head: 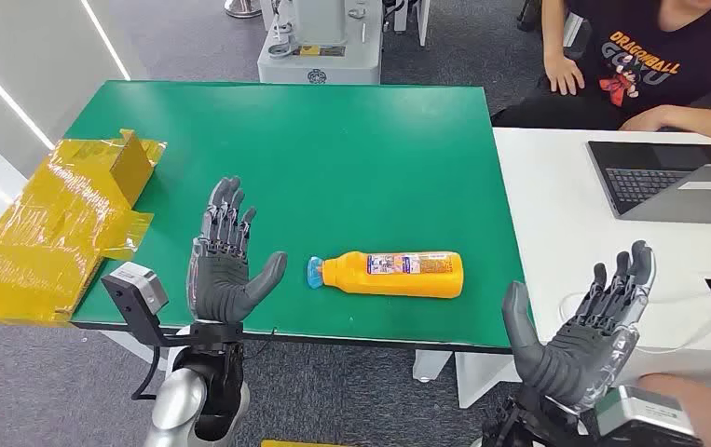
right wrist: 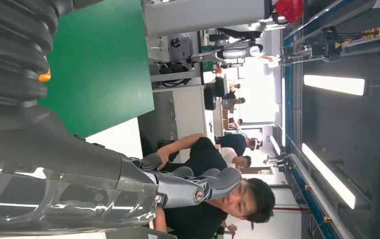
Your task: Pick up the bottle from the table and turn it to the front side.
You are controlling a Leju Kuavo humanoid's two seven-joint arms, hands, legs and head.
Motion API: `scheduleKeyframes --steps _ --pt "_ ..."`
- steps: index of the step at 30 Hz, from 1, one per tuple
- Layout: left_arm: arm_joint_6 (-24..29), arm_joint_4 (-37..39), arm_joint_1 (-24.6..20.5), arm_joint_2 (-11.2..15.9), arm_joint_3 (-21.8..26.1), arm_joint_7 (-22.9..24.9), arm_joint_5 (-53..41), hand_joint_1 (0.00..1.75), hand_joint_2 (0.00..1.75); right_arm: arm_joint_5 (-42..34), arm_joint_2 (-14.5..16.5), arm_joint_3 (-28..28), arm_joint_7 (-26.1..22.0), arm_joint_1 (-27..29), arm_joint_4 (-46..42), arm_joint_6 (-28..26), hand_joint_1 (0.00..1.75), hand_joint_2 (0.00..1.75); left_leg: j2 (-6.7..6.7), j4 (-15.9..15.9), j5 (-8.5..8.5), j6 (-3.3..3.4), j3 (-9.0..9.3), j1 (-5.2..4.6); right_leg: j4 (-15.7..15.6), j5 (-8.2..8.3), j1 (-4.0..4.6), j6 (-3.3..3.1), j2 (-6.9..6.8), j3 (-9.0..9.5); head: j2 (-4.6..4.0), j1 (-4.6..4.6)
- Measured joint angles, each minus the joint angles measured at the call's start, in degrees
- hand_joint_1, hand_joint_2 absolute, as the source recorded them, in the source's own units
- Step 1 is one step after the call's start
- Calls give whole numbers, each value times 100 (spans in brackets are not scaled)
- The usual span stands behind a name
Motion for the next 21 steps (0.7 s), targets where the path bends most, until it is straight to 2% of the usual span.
scheduleKeyframes --steps 3,5,9,14,17,21 --pt "-4 22 -3 -1 0 0 4 0 175 -3 -26 13 121 -3 -1 15 0 175 0 0 0 0 0 0 0 0 0 0 0 0 0 0" --pt "-2 46 -12 2 0 44 -34 0 175 -7 -63 25 383 -11 5 111 0 175 0 0 0 0 0 0 0 0 0 0 0 0 0 0" --pt "-34 218 -65 25 -2 376 -290 0 175 184 -147 13 1084 -40 97 717 0 175 0 0 0 0 0 0 0 0 0 0 -1 0 0 -1" --pt "-126 690 -125 34 -2 450 -601 0 175 1230 -319 -121 1587 -88 239 1378 0 175 -1 0 0 0 -1 0 0 0 0 0 -1 0 0 -1" --pt "-282 921 -179 34 -2 370 -674 0 175 2076 -644 -218 1796 -290 298 1900 0 175 0 1 0 0 -2 -1 -1 1 -1 1 0 1 0 -1" --pt "-481 1095 -275 50 -2 274 -606 0 175 2398 -1434 -333 1930 -898 620 2899 0 175 0 5 1 3 -3 -2 -2 8 -3 6 0 3 0 1"
